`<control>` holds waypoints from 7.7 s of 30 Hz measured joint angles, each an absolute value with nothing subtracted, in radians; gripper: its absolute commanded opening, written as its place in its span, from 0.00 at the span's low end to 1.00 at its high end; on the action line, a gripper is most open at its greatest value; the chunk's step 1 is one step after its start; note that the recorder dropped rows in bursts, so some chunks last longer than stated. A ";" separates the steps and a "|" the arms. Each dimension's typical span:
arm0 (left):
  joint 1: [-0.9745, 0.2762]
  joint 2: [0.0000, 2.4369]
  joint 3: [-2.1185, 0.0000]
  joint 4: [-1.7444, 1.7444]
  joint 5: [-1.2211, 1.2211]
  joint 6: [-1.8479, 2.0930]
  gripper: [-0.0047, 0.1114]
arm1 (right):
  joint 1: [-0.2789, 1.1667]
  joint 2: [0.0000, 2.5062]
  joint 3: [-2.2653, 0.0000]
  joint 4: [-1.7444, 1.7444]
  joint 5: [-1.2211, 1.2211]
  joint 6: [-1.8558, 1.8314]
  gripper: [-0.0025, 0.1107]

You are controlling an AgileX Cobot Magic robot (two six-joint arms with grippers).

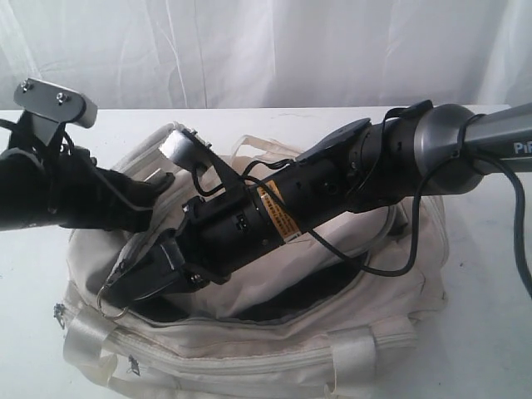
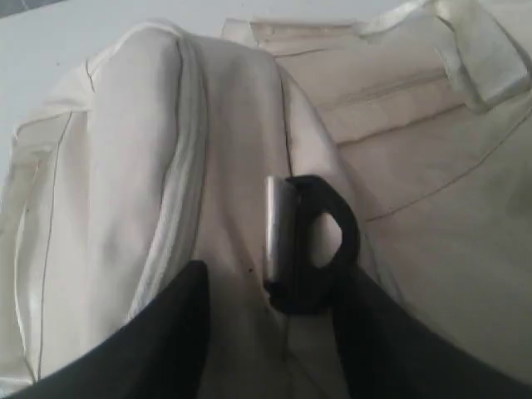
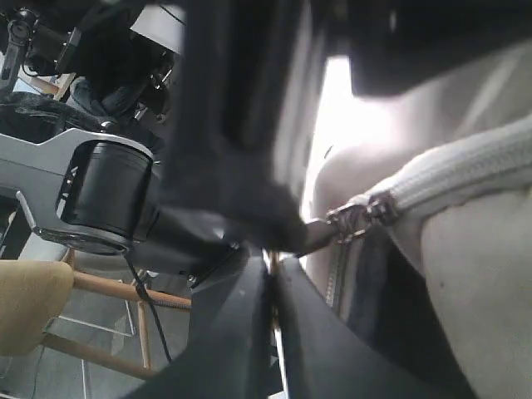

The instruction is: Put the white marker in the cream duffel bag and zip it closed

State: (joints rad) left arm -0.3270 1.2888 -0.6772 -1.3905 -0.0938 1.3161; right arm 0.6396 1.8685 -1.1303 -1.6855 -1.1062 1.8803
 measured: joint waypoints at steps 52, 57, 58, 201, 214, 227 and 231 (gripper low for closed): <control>-0.327 1.307 -0.658 -1.342 0.034 1.302 0.04 | 0.640 1.875 -1.124 -1.685 -1.057 1.876 0.04; -0.327 1.307 -0.658 -1.338 0.000 1.290 0.04 | 0.636 1.881 -1.124 -1.681 -1.071 1.878 0.04; -0.327 1.307 -0.658 -1.338 -0.013 1.286 0.04 | 0.632 1.881 -1.124 -1.678 -1.074 1.880 0.04; -0.327 1.076 -0.737 -0.786 0.554 1.505 0.49 | 0.391 1.548 -0.828 -1.744 -1.201 1.925 0.02; -0.327 1.076 -0.737 -0.785 0.531 1.715 0.49 | 0.391 1.548 -0.828 -1.744 -1.201 1.899 0.02; -0.327 1.146 -0.737 -0.785 0.507 1.750 0.48 | 0.391 1.548 -0.828 -1.744 -1.201 1.899 0.02; -0.327 1.160 -0.737 -0.787 0.505 1.750 0.43 | 0.391 1.548 -0.828 -1.744 -1.201 1.899 0.02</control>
